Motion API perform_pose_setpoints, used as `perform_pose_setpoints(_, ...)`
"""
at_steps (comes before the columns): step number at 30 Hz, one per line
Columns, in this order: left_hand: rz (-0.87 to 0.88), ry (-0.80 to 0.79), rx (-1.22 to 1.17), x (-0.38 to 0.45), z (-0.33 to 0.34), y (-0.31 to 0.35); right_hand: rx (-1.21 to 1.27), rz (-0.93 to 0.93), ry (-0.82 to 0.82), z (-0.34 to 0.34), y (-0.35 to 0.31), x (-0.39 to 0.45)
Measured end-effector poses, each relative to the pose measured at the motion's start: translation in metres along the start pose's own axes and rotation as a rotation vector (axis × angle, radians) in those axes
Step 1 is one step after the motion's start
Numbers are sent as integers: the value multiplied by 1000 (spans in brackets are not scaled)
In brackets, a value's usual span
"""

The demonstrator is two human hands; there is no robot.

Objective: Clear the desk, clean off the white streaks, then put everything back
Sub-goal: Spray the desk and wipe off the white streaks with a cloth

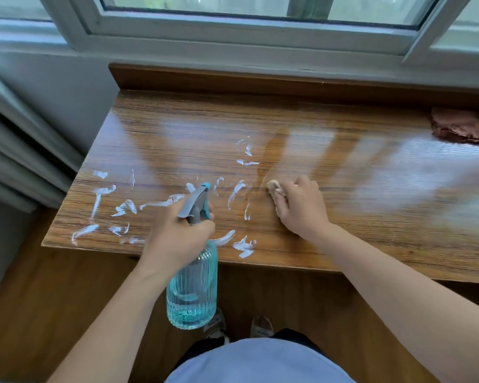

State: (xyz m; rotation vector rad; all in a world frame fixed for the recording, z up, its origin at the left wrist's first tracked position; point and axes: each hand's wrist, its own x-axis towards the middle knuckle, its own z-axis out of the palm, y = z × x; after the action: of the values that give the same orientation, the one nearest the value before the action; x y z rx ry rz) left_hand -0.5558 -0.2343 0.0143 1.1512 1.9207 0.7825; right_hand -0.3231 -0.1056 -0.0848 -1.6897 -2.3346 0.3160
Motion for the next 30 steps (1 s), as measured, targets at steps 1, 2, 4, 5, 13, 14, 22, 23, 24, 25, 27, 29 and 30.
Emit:
perform_pose_setpoints(1, -9, 4, -3, -2, 2, 0, -40, 56, 21, 3, -4, 6)
perform_pose_setpoints(2, -22, 4, -12, -1, 4, -1, -58, 53, 32, 6, -9, 6)
perform_pose_setpoints(4, -79, -17, -30, 7, 6, -1, -41, -84, 14, 11, -19, -3)
perform_pose_setpoints(5, -111, -36, -29, 13, 7, 0, -29, -166, -1, 12, -19, -8)
perform_pose_setpoints(13, -187, -188, 203, 84, 2, 24, 132, 40, 97, 12, 13, 58)
perform_pose_setpoints(14, -169, -167, 199, 92, 2, 25, 127, 66, 104, 13, 14, 66)
perform_pose_setpoints(22, -107, -255, 100, 133, -14, 15, 8, 193, 111, 11, 16, 134)
perform_pose_setpoints(23, -99, -265, 77, 136, -17, 14, -18, 200, 95, 12, 15, 146)
perform_pose_setpoints(24, -98, -272, 63, 138, -21, 13, -46, 195, 82, 14, 13, 159)
perform_pose_setpoints(25, -94, -273, 51, 139, -24, 12, -70, 180, 73, 17, 9, 171)
perform_pose_setpoints(27, -112, -265, 19, 140, -31, 9, -86, 157, 57, 22, 0, 194)
perform_pose_setpoints(29, -109, -255, 5, 138, -37, 8, -71, 156, 50, 25, -11, 211)
perform_pose_setpoints(30, -104, -248, 9, 137, -39, 7, -55, 147, 49, 25, -17, 212)
